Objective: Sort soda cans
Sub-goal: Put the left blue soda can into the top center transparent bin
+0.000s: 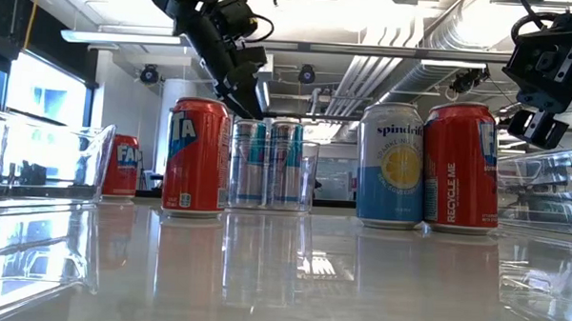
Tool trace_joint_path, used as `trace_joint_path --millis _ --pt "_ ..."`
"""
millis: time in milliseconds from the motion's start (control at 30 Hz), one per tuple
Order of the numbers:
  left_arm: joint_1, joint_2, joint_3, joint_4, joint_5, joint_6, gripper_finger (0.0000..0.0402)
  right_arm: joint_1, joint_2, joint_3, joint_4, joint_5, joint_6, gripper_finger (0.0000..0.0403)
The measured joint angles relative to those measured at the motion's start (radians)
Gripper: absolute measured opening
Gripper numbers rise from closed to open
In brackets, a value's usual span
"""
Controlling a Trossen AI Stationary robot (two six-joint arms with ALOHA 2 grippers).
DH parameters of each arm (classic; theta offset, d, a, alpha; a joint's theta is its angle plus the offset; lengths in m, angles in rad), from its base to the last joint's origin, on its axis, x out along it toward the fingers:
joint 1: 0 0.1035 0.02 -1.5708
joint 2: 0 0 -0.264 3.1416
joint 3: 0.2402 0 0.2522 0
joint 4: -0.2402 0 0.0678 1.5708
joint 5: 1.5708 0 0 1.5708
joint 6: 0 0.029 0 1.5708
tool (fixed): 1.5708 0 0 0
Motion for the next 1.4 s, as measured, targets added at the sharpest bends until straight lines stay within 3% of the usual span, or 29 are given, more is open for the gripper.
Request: trace_joint_path --millis 367,700,1400 --pt "0.008 0.014 0.0 -0.009 0.056 -0.108 0.0354 0.0 0.0 0.0 0.0 0.0 0.0 0.0132" --pt "-0.047 0.014 -0.016 -0.004 -0.135 -0.24 0.0354 0.0 0.0 0.0 0.0 0.0 0.0 0.0132" --pt "-0.087 0.041 -0.017 -0.036 -0.177 -0.471 0.0354 0.0 0.0 0.0 0.0 0.0 0.0 0.0132"
